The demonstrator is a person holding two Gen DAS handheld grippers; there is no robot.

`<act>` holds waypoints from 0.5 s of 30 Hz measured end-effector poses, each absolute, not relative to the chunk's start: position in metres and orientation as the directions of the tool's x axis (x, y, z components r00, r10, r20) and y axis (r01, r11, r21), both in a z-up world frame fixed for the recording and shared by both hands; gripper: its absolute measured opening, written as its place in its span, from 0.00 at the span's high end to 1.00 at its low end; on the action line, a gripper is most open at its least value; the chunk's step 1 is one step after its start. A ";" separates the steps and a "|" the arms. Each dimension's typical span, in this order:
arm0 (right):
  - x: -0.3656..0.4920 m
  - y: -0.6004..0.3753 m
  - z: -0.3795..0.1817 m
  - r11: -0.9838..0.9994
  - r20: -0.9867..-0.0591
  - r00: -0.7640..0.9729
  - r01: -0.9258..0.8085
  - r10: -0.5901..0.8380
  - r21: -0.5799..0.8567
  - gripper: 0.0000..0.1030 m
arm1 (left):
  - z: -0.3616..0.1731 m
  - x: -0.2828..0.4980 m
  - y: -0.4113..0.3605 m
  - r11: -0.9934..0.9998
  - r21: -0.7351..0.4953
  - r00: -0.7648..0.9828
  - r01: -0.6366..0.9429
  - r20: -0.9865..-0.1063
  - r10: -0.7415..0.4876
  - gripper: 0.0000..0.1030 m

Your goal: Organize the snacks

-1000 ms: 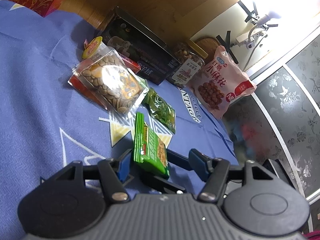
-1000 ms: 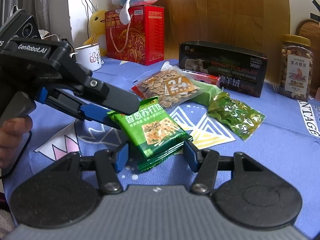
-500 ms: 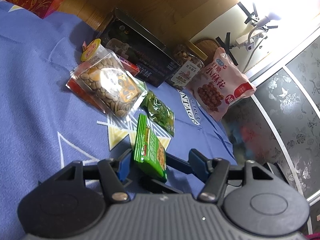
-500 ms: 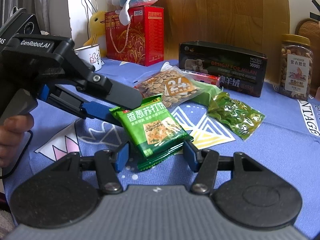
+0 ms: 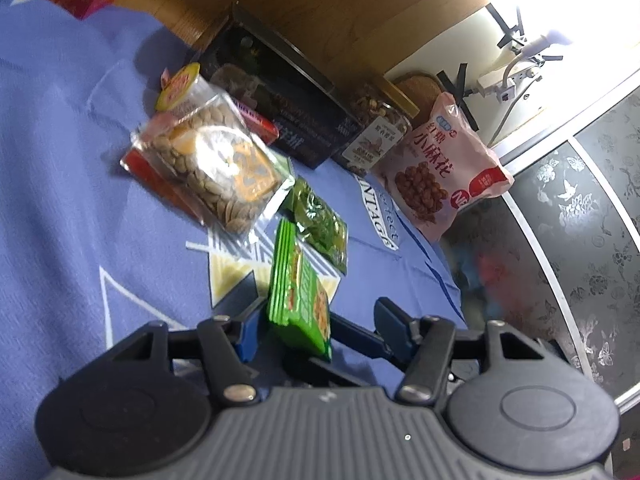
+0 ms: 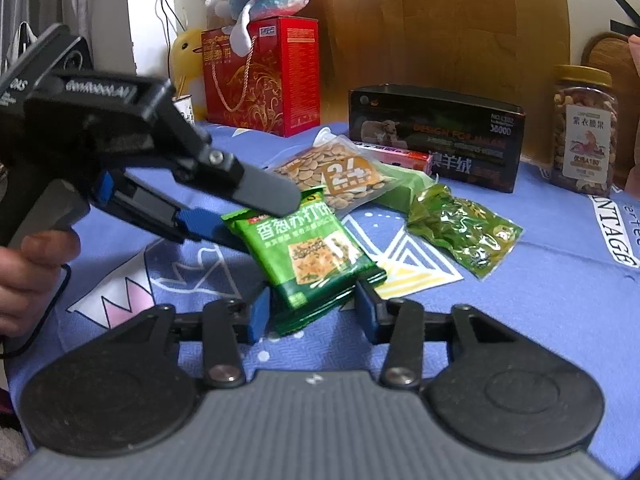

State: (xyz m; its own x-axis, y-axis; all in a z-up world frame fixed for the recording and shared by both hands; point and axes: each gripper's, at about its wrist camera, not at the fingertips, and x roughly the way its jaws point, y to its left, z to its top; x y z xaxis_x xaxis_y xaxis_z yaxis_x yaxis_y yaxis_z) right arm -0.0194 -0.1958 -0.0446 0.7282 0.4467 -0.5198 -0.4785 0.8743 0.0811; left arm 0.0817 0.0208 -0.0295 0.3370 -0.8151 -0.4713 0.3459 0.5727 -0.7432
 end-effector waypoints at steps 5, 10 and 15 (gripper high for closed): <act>-0.019 -0.196 -0.045 0.874 -0.519 0.728 -0.478 0.449 0.085 0.54 | -0.034 0.082 0.022 0.568 -0.756 0.334 0.327 -0.469 -0.817 0.49; -0.019 -0.195 -0.044 0.874 -0.519 0.728 -0.478 0.449 0.086 0.54 | -0.038 0.083 0.021 0.562 -0.763 0.323 0.320 -0.469 -0.822 0.54; -0.019 -0.195 -0.045 0.874 -0.519 0.728 -0.479 0.449 0.083 0.54 | -0.039 0.082 0.021 0.561 -0.763 0.325 0.320 -0.468 -0.822 0.54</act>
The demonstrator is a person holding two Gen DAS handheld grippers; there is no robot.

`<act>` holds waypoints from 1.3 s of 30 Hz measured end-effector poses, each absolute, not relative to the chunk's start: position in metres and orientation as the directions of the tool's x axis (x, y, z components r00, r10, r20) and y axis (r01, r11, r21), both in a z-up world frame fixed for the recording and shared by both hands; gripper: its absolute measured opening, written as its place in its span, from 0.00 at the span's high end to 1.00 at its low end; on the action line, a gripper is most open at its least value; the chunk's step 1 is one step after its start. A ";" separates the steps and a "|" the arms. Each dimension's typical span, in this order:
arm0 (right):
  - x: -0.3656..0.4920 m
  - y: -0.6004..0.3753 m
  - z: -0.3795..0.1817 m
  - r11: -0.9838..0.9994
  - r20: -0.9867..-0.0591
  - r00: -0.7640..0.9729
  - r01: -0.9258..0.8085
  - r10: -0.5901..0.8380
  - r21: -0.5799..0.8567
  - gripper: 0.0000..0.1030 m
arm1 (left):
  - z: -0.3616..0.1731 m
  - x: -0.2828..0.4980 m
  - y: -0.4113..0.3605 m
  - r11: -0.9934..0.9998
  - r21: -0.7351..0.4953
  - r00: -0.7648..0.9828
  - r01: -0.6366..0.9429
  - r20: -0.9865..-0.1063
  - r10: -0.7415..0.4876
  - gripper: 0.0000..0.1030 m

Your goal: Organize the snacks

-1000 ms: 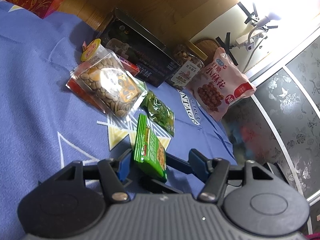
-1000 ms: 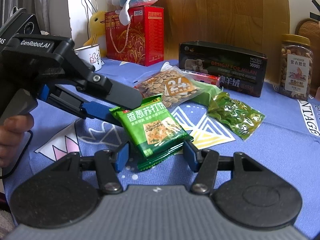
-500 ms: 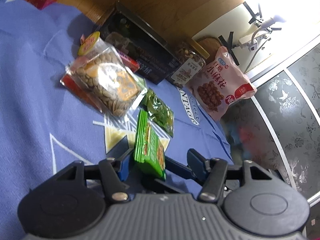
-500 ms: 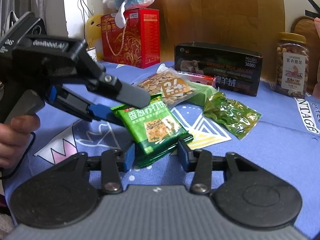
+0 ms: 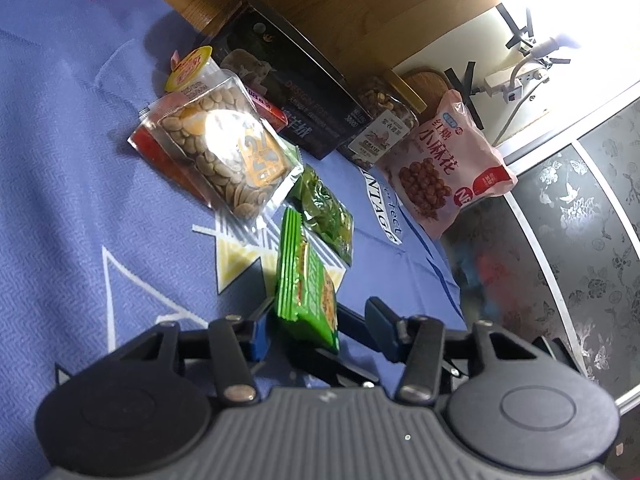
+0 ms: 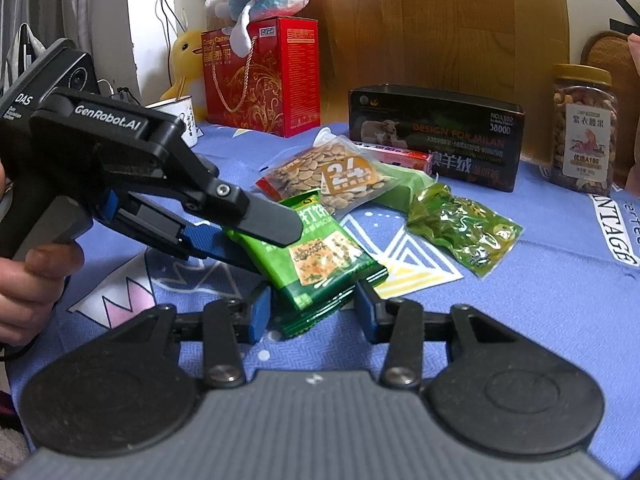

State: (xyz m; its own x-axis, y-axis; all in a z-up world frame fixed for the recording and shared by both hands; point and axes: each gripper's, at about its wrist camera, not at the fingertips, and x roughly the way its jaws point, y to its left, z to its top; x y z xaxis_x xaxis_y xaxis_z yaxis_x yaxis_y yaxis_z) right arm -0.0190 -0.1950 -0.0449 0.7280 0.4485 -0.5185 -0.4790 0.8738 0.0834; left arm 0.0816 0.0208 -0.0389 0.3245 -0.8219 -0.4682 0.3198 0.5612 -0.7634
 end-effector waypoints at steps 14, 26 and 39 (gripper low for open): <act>-0.019 -0.195 -0.045 0.873 -0.517 0.728 -0.480 0.450 0.084 0.54 | -0.042 0.080 0.021 0.557 -0.767 0.316 0.318 -0.468 -0.825 0.59; -0.019 -0.195 -0.045 0.873 -0.517 0.728 -0.480 0.451 0.086 0.53 | -0.041 0.080 0.016 0.560 -0.764 0.310 0.320 -0.474 -0.824 0.59; -0.020 -0.194 -0.046 0.872 -0.516 0.727 -0.481 0.453 0.088 0.52 | -0.042 0.080 0.010 0.558 -0.765 0.303 0.322 -0.475 -0.826 0.59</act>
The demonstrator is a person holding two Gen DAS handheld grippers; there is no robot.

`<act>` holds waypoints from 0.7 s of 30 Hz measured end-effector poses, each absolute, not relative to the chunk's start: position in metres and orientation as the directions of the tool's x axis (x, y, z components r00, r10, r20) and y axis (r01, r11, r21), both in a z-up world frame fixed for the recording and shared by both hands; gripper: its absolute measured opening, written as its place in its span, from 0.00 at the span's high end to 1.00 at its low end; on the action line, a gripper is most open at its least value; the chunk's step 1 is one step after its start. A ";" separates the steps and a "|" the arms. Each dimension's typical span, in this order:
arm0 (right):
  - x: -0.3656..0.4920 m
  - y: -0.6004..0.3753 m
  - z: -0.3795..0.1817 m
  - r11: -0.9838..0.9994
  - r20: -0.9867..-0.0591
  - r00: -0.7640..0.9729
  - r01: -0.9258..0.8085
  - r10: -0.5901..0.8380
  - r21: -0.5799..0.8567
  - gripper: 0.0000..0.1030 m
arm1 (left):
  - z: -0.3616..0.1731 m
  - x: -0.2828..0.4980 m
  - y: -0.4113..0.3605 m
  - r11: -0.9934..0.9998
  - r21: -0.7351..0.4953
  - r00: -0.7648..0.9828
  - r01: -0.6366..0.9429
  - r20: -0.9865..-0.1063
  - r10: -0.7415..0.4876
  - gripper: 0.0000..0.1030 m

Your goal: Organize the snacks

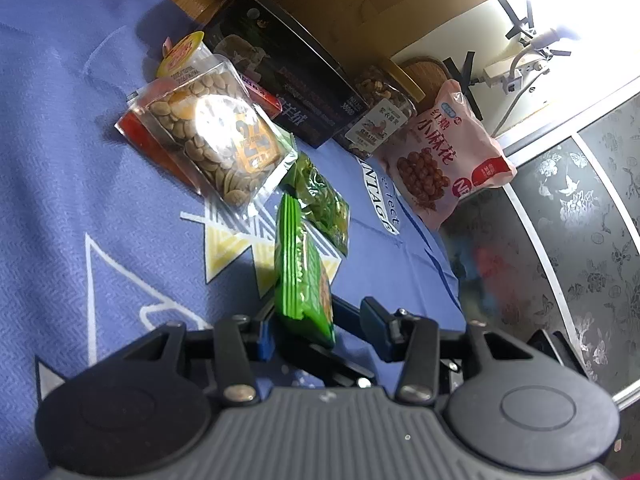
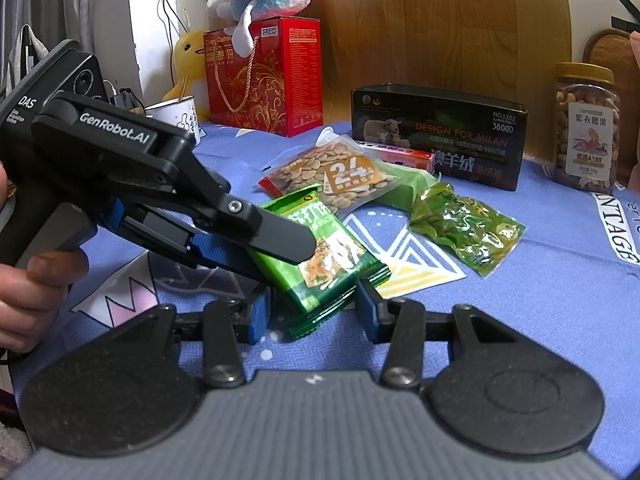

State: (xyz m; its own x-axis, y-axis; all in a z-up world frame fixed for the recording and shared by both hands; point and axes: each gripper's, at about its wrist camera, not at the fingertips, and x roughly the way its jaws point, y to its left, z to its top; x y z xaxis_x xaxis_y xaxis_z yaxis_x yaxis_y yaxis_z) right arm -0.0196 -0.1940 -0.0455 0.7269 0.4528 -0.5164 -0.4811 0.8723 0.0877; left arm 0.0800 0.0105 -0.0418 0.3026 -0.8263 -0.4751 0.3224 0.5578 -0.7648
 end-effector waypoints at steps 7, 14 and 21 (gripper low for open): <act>-0.020 -0.194 -0.045 0.872 -0.516 0.727 -0.481 0.453 0.088 0.52 | -0.043 0.080 0.011 0.556 -0.766 0.302 0.322 -0.473 -0.827 0.59; -0.021 -0.193 -0.046 0.872 -0.516 0.727 -0.483 0.453 0.086 0.54 | -0.043 0.079 0.011 0.552 -0.764 0.300 0.334 -0.469 -0.831 0.66; -0.024 -0.193 -0.045 0.872 -0.502 0.736 -0.482 0.454 0.082 0.60 | -0.041 0.077 0.013 0.551 -0.759 0.312 0.348 -0.460 -0.831 0.80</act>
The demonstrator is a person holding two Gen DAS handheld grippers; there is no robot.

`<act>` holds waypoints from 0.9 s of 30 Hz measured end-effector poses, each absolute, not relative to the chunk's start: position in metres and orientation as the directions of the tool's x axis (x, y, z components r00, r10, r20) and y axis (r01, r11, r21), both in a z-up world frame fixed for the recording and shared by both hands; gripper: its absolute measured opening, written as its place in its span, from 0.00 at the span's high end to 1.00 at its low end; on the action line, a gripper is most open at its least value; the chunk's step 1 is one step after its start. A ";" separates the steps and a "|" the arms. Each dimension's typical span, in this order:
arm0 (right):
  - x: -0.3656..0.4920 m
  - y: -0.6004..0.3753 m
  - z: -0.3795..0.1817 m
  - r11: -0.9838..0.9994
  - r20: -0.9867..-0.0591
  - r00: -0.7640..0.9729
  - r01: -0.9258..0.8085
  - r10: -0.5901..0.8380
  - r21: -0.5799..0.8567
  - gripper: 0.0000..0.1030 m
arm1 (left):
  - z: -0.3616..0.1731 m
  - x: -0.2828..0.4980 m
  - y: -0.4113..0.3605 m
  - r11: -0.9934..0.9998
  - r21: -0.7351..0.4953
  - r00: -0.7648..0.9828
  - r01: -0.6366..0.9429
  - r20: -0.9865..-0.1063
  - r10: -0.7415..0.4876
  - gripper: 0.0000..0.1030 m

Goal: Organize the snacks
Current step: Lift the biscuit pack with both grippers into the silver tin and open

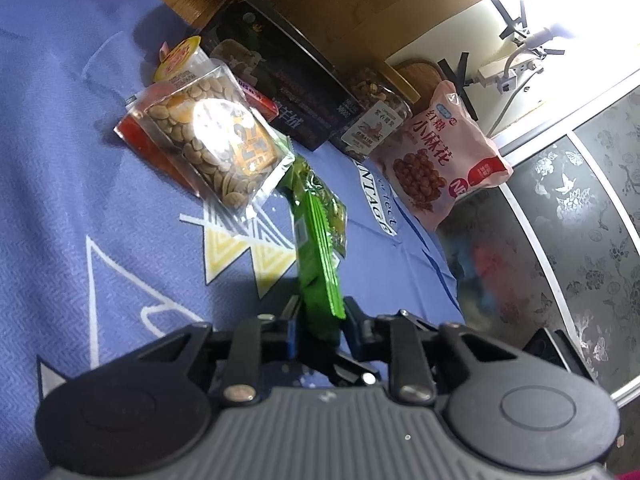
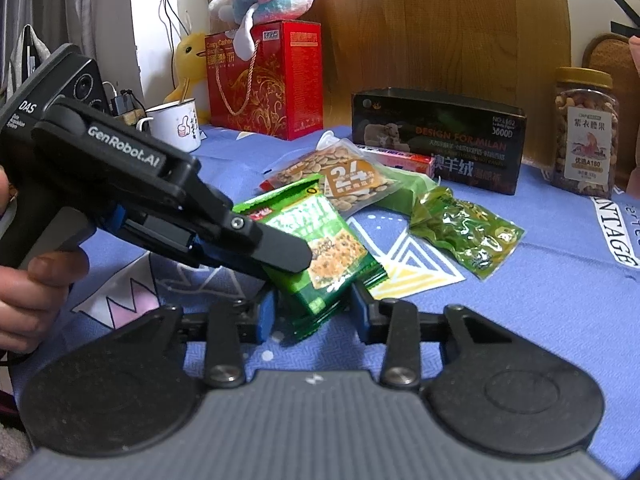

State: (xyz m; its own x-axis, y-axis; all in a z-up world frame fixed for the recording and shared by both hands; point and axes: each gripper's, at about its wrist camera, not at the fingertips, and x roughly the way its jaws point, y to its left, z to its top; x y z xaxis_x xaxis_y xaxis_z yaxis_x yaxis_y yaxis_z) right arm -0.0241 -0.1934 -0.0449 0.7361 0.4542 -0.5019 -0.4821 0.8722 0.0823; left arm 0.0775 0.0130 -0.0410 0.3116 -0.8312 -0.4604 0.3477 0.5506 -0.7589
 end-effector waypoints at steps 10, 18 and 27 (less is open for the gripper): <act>-0.030 -0.195 -0.022 0.870 -0.421 0.779 -0.491 0.464 0.051 0.60 | -0.006 0.081 0.014 0.535 -0.741 0.337 0.405 -0.422 -0.841 0.80; 0.033 -0.205 0.019 0.888 -0.320 0.855 -0.453 0.409 -0.076 0.60 | 0.054 0.146 -0.020 0.560 -0.638 0.410 0.529 -0.386 -0.827 0.80; 0.163 -0.211 0.037 0.890 -0.388 0.839 -0.446 0.381 -0.092 0.50 | 0.056 0.244 -0.042 0.683 -0.574 0.543 0.451 -0.431 -0.721 0.60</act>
